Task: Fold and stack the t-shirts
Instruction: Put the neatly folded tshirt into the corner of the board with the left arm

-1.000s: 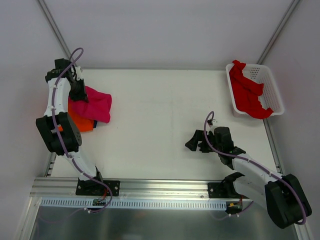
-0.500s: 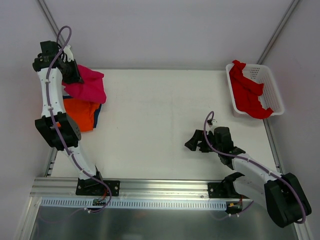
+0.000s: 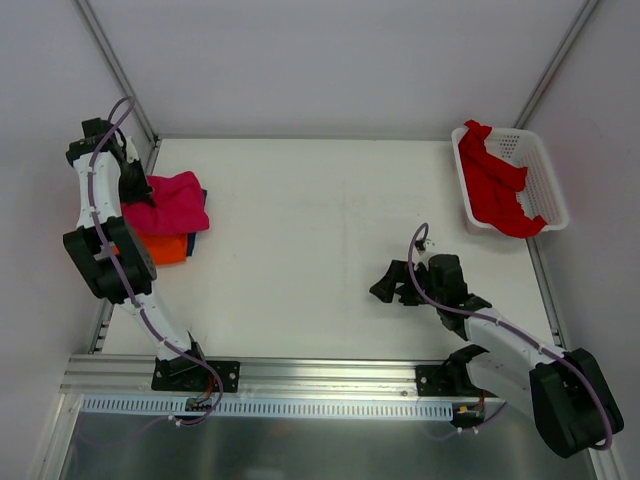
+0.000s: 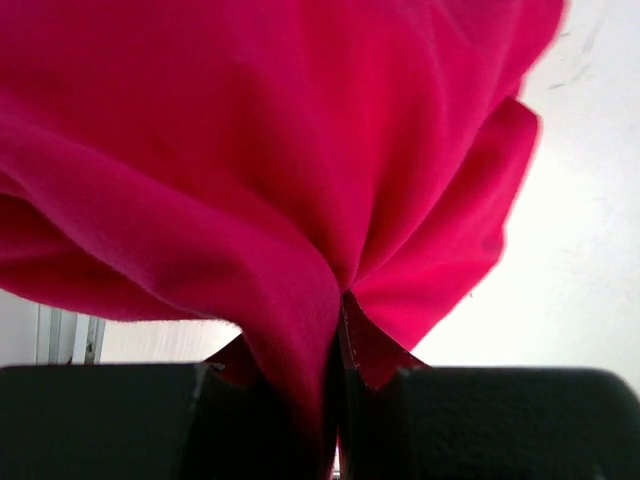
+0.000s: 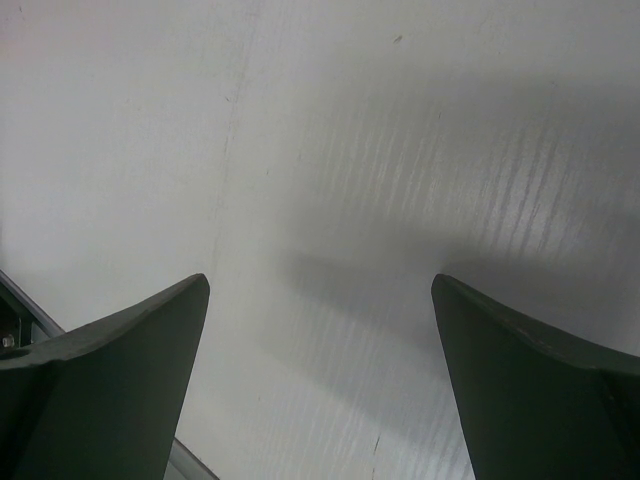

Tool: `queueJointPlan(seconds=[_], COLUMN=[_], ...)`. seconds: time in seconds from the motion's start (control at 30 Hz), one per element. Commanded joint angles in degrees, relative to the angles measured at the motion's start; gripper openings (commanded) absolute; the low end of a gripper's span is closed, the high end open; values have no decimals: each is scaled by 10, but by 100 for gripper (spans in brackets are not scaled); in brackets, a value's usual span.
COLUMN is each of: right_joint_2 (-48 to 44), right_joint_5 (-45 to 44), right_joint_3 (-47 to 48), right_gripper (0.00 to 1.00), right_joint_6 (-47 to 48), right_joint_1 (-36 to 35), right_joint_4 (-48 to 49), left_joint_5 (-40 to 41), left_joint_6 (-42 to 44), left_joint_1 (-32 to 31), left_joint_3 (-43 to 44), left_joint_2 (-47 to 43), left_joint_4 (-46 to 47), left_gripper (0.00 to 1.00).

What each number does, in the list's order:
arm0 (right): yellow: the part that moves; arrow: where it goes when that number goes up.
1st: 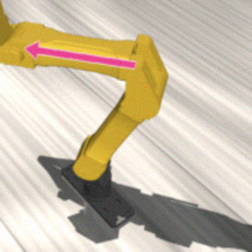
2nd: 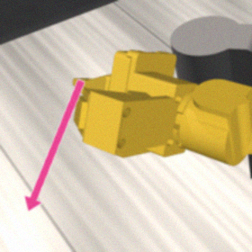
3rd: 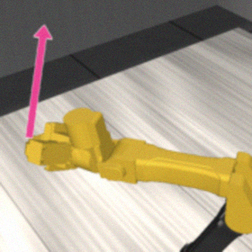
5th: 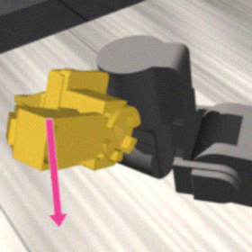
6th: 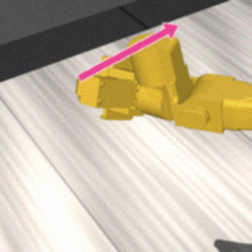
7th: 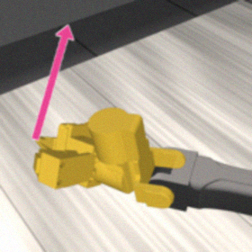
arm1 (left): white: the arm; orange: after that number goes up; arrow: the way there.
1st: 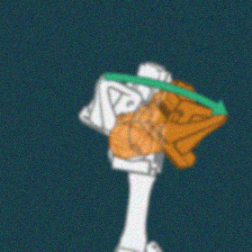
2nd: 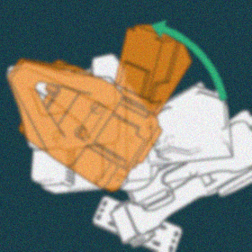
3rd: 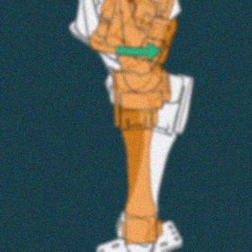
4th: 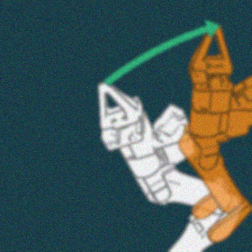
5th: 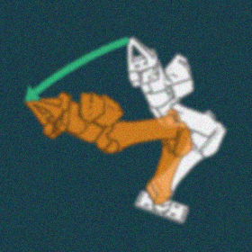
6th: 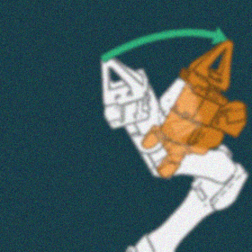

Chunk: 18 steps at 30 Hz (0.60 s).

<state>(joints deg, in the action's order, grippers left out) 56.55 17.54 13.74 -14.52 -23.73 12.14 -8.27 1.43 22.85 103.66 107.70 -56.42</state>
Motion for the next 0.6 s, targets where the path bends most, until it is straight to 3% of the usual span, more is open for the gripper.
queueJointPlan(seconds=[0.0, 0.37, 0.43, 0.47, 0.57], right_joint_2=[-10, -18, -5, 0, 10], right_joint_5=[13, 3, 5, 5, 7], right_joint_3=[-13, -9, -3, -1, 1], right_gripper=[99, 100, 100, 99, 100], right_joint_6=[-7, -3, -1, 0, 1], right_joint_1=[3, 5, 4, 4, 4], right_joint_4=[-34, -50, -49, -48, -48], left_joint_5=[59, 191, 223, 233, 246], left_joint_6=[-13, -76, -89, -93, -111], left_joint_1=[18, 45, 45, 45, 45], left_joint_3=[-20, -55, -52, -52, -56], left_joint_2=[-37, -8, -3, -1, -8], left_joint_4=[-11, -4, -4, -4, -4], left_gripper=[0, 0, 60, 99, 99])
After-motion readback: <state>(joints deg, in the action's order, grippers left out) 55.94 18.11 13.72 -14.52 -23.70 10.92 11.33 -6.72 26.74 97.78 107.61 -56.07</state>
